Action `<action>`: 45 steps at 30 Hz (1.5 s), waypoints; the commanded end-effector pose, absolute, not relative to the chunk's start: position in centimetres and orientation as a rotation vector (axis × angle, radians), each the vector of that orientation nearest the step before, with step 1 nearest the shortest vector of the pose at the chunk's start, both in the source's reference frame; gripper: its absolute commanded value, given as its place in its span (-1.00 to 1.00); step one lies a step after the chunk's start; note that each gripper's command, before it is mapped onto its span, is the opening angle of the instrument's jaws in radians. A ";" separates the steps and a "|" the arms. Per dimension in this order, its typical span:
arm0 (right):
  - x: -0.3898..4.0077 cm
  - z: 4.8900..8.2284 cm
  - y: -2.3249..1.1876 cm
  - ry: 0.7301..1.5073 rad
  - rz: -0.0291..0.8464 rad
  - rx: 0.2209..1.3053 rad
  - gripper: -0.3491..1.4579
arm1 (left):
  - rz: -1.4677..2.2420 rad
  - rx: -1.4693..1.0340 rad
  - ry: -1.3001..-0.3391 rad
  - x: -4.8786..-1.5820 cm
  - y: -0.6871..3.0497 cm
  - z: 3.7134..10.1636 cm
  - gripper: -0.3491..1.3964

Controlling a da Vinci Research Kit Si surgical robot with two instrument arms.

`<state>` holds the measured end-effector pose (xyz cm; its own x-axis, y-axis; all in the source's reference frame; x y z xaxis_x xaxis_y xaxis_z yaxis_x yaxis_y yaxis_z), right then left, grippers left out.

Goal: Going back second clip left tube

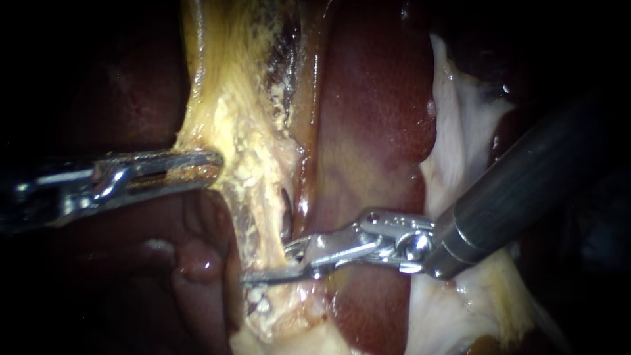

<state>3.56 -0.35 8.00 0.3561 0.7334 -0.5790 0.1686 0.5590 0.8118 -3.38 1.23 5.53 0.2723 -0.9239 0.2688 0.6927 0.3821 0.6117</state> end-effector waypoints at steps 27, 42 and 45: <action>2.85 7.57 -0.08 1.291 0.279 0.695 0.05 | -1.130 0.412 -0.655 -3.36 1.23 5.53 -1.00; 2.03 6.90 0.56 1.382 0.214 0.540 0.05 | -1.130 0.412 -0.655 -3.35 1.23 5.53 -1.00; 1.94 6.74 0.64 1.406 0.198 0.503 0.05 | -1.130 0.412 -0.655 -3.34 1.23 5.55 -1.00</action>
<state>1.92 0.66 6.70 0.1666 0.4131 -0.8953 0.1598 0.8847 0.4379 -3.34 1.23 5.54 0.2726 -0.9232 0.2707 0.6934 0.3836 0.6099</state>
